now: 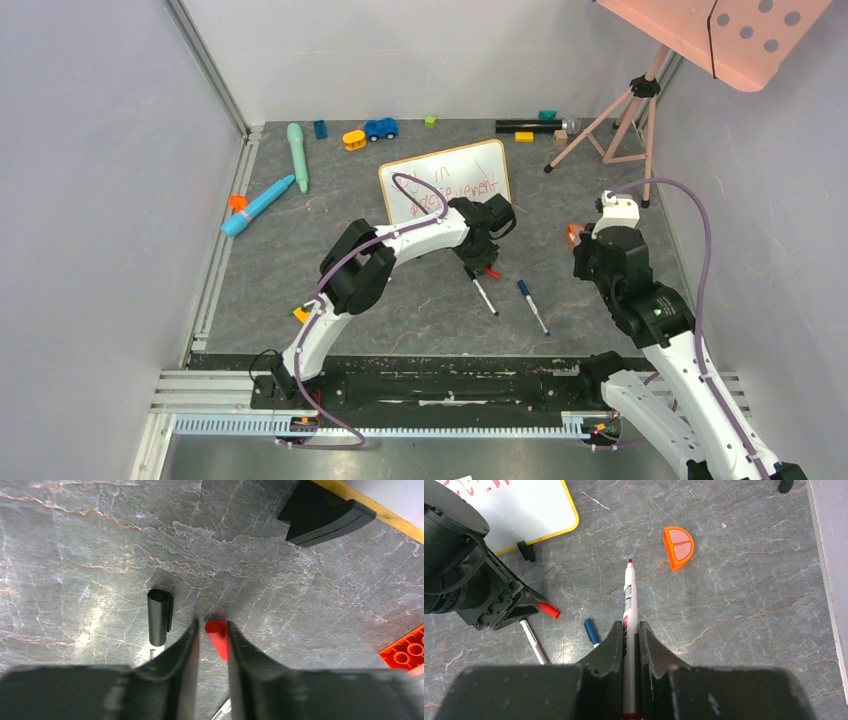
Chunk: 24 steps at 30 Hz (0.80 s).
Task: Write a sentence on the whiteboard
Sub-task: Pick up the pen cap from the center of the board, then insert the whiteboard marker without the cap into the pen cap.
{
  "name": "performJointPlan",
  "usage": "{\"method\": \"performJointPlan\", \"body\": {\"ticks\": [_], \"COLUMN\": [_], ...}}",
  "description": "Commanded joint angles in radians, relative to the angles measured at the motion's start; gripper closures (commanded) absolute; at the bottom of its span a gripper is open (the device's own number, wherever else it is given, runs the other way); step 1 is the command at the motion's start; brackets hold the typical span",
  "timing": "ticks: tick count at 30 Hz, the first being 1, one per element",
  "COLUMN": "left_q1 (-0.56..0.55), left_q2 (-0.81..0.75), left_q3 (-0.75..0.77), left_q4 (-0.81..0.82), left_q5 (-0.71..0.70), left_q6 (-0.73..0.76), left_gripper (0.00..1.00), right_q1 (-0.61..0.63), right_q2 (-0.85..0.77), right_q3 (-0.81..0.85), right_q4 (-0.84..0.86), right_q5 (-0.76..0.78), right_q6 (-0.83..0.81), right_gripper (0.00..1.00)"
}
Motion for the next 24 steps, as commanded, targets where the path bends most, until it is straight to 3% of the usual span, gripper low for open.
{"method": "performJointPlan", "body": {"ticks": [1, 4, 10, 14, 19, 24], "left_q1": [0.000, 0.021, 0.083, 0.121, 0.196, 0.233], "left_q2": [0.039, 0.007, -0.212, -0.450, -0.695, -0.777], "left_q3": [0.053, 0.060, 0.029, -0.097, -0.310, -0.477], "left_q4": [-0.043, -0.073, -0.072, 0.026, 0.245, 0.452], "left_q5": [-0.031, -0.011, -0.006, -0.016, 0.044, 0.210], "left_q6": [-0.042, -0.016, 0.215, 0.303, 0.195, 0.026], "left_gripper": [0.75, 0.98, 0.98, 0.98, 0.98, 0.98], "right_q1": [-0.004, -0.003, -0.004, -0.002, -0.003, -0.004], "right_q2": [0.000, 0.006, -0.053, -0.116, -0.170, -0.127], "right_q3": [0.018, 0.035, 0.031, -0.036, -0.107, -0.148], "right_q4": [0.033, 0.021, -0.042, 0.072, 0.389, 0.613], "right_q5": [0.016, -0.018, -0.298, -0.601, -0.792, -0.922], "right_q6": [-0.016, -0.031, -0.170, -0.170, -0.042, 0.061], "right_gripper": [1.00, 1.00, 1.00, 1.00, 1.00, 1.00]}}
